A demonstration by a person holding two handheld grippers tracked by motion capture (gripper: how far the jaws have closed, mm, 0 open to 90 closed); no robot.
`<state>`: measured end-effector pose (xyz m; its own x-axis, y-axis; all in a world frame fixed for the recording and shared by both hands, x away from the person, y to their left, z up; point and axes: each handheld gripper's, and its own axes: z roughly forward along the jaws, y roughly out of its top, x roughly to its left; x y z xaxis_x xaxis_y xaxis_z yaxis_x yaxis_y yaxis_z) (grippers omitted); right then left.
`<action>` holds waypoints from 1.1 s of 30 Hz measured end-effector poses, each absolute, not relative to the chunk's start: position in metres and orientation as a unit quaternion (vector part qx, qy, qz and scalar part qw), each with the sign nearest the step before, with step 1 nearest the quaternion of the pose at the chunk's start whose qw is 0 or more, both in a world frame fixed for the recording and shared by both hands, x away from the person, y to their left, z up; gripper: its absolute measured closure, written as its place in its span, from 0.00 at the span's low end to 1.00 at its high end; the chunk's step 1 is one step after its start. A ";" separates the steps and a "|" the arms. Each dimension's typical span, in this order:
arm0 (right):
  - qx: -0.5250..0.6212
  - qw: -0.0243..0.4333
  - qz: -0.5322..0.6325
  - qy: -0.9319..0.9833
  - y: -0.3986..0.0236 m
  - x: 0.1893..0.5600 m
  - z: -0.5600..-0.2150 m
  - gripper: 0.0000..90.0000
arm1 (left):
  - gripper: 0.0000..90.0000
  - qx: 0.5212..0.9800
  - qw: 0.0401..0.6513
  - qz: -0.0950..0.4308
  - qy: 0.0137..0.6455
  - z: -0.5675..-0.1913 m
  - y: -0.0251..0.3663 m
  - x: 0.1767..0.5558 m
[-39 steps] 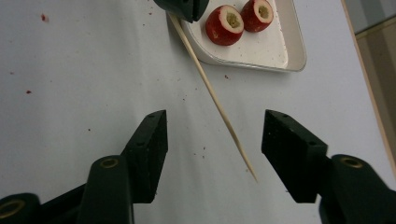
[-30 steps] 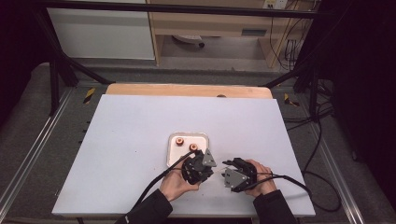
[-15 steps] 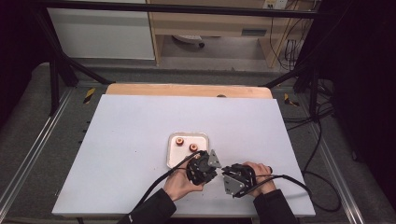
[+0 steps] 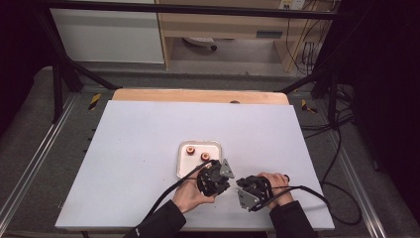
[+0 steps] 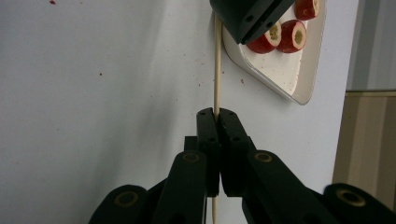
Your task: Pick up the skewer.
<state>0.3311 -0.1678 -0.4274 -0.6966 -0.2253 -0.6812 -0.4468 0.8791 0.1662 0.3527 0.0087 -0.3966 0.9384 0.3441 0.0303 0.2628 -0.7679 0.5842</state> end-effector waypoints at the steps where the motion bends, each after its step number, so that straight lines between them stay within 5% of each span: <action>1: -0.185 0.343 0.162 0.907 -0.168 0.331 -0.427 0.99 | 0.98 0.938 0.299 0.067 0.162 -0.397 0.009 0.353; 7: -0.199 0.359 0.137 0.902 -0.166 0.330 -0.424 0.99 | 0.80 0.948 0.259 0.049 0.180 -0.393 0.014 0.360; 10: -0.212 0.365 0.127 0.898 -0.163 0.331 -0.422 0.99 | 0.79 0.953 0.234 0.044 0.185 -0.393 0.013 0.364; 24: -0.256 0.376 0.091 0.886 -0.146 0.332 -0.417 0.99 | 0.97 0.964 0.187 0.018 0.187 -0.396 0.001 0.371; 33: -0.249 0.379 0.092 0.887 -0.146 0.330 -0.417 0.99 | 0.98 0.964 0.183 0.034 0.191 -0.397 0.000 0.368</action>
